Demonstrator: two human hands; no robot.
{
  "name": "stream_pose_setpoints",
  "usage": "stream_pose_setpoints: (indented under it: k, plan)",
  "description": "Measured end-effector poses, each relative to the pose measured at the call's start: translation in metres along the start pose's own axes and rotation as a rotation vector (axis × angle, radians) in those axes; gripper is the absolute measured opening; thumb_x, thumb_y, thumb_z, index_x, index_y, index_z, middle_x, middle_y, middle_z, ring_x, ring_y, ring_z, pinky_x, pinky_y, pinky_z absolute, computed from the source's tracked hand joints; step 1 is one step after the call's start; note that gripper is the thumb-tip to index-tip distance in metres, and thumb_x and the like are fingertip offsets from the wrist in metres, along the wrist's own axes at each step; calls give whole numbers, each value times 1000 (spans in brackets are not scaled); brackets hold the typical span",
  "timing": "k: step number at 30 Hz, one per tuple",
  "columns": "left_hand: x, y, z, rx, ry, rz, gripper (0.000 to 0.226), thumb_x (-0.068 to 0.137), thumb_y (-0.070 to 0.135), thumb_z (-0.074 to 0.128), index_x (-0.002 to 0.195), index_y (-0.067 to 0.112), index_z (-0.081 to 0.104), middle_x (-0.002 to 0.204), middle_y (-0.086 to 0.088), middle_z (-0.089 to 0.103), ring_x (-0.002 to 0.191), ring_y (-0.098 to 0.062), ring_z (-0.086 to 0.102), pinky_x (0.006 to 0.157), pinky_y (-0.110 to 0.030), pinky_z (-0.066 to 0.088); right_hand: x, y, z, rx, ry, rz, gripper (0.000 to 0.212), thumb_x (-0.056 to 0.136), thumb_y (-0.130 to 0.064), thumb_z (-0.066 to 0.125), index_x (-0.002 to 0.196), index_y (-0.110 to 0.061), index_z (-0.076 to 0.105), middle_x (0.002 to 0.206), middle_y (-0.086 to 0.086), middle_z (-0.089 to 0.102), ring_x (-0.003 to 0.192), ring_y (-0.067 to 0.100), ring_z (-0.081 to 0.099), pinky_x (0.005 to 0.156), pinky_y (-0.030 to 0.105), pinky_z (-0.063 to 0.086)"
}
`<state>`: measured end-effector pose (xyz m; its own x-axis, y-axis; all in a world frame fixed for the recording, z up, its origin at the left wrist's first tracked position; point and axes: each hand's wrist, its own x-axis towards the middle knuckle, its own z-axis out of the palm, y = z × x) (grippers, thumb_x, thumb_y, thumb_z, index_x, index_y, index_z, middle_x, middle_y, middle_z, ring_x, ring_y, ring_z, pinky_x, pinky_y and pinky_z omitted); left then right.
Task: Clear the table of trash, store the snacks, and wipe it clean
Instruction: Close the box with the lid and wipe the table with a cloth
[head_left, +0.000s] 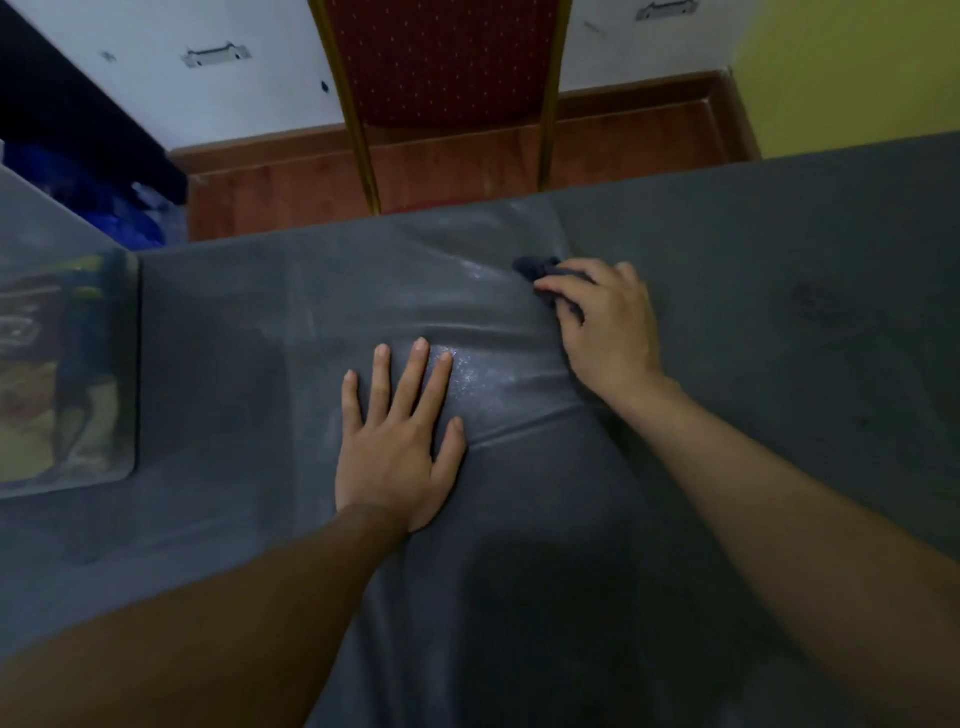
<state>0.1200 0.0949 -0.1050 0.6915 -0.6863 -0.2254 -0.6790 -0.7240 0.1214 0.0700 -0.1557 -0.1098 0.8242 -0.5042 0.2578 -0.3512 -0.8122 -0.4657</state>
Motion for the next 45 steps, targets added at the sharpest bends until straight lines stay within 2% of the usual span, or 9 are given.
stream_pose_setpoints:
  k: [3, 8, 13, 15, 21, 27, 32, 38, 45]
  plan:
    - [0, 0, 2, 8, 9, -1, 64, 100, 53, 17, 157, 31, 0, 165, 6, -8, 151, -24, -13, 121, -55, -1, -28, -24, 5, -9, 36, 111, 28, 87, -11, 65, 108, -27, 75, 117, -6, 67, 94, 27, 53, 78, 40, 46]
    - [-1, 0, 4, -6, 35, 5, 64, 99, 54, 16, 157, 32, -1, 165, 6, -6, 151, -25, -13, 121, -55, -2, -66, -16, -7, 10, -75, -145, 29, 86, -8, 69, 110, -24, 76, 117, -5, 67, 91, 23, 53, 77, 41, 47]
    - [-2, 1, 6, -13, 74, 12, 62, 101, 52, 17, 157, 31, 3, 166, 6, -3, 152, -25, -11, 121, -54, -3, -85, -19, -12, -32, 117, 231, 29, 87, -9, 66, 107, -28, 76, 117, -8, 67, 93, 25, 53, 80, 41, 48]
    - [-2, 1, 7, -18, 80, 20, 61, 102, 52, 16, 157, 30, 3, 166, 6, -2, 152, -25, -11, 122, -53, -3, -104, -36, -10, -42, 110, 264, 30, 88, -11, 65, 109, -29, 75, 119, -8, 66, 95, 25, 53, 81, 40, 47]
    - [-5, 4, 5, -39, 123, 221, 57, 102, 39, 15, 156, 24, 20, 165, 5, 13, 153, -20, 6, 123, -49, 7, -157, -27, -27, -20, -10, -22, 31, 87, -8, 69, 113, -24, 75, 121, -6, 65, 93, 22, 53, 81, 41, 48]
    - [-6, 8, 4, 10, 127, 324, 55, 100, 34, 24, 152, 21, 32, 160, 1, 30, 150, -28, 18, 120, -54, 13, -193, -33, -29, -75, 223, 404, 34, 87, -10, 65, 114, -28, 74, 123, -9, 64, 95, 25, 53, 82, 38, 46]
    - [0, 40, 1, -74, 139, 191, 47, 101, 35, 37, 145, 19, 39, 149, -6, 40, 144, -34, 23, 117, -60, 14, -231, -27, -48, -78, 29, 76, 41, 88, -9, 66, 126, -25, 68, 125, -4, 63, 91, 24, 54, 80, 40, 48]
    - [-2, 113, 6, -142, 92, 371, 54, 102, 37, 34, 153, 20, 30, 160, -3, 27, 150, -29, 14, 121, -55, 5, -253, 3, -70, -148, 255, 542, 51, 93, -11, 59, 143, -17, 53, 124, 4, 63, 96, 29, 53, 85, 44, 49]
    - [6, 188, 20, -138, 29, 435, 59, 101, 45, 26, 156, 27, 18, 164, 2, 14, 152, -29, 0, 120, -57, -3, -294, 18, -98, -228, -2, 89, 44, 94, -17, 52, 137, -20, 60, 127, -1, 62, 90, 26, 54, 76, 40, 47]
